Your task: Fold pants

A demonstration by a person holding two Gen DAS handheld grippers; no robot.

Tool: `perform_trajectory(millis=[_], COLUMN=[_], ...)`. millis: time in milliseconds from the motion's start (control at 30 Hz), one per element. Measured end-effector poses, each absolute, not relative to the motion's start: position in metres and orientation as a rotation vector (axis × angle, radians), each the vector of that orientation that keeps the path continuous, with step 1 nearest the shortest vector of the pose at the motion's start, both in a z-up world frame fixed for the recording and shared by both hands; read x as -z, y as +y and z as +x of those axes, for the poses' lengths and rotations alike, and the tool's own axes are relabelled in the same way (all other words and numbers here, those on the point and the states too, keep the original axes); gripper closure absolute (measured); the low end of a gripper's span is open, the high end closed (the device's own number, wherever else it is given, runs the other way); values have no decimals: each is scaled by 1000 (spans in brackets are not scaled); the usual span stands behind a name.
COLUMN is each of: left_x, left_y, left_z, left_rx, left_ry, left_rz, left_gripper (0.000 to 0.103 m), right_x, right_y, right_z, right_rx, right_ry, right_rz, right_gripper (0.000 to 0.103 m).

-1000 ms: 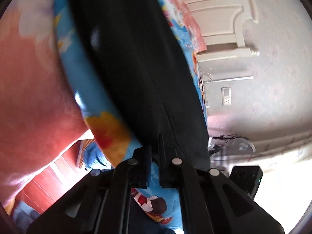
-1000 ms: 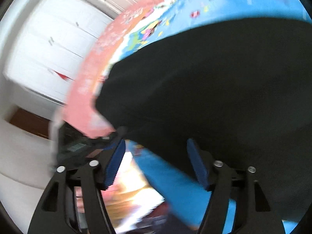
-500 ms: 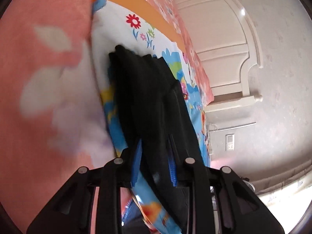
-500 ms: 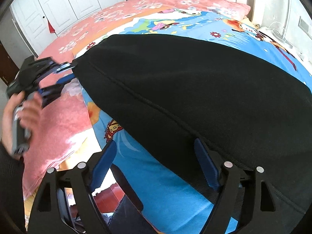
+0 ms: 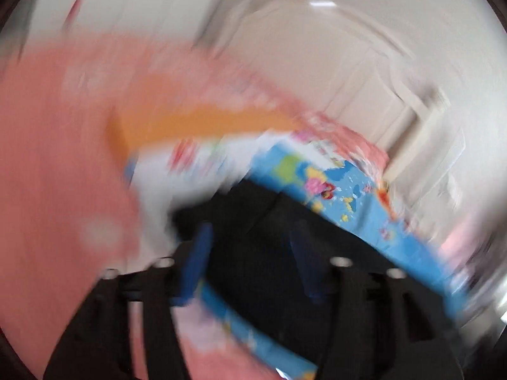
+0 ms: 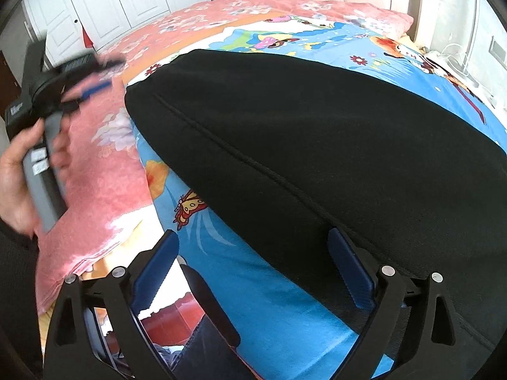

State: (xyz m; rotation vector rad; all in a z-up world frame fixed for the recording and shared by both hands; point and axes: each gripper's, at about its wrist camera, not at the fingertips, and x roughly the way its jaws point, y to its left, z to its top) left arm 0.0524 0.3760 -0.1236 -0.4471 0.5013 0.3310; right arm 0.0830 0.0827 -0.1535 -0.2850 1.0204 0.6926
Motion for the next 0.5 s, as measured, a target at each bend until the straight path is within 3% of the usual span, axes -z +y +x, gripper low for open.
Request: perform_trajectory(millis=[67, 200, 367, 500], left_x=[116, 131, 176, 194], left_y=[344, 318, 356, 409], left_z=[85, 146, 191, 165], left_rx=[-233, -149, -223, -343], left_ry=[540, 661, 805, 771], left_rz=[-211, -25, -97, -324], left_gripper=[20, 20, 24, 22], right_x=[152, 142, 132, 130], right_y=[83, 78, 76, 78], right_z=[82, 83, 85, 92], right_rx=[-687, -678, -597, -506], right_ry=[1022, 1019, 962, 927], right_rz=[-279, -239, -277, -307], right_gripper=[11, 11, 9, 8])
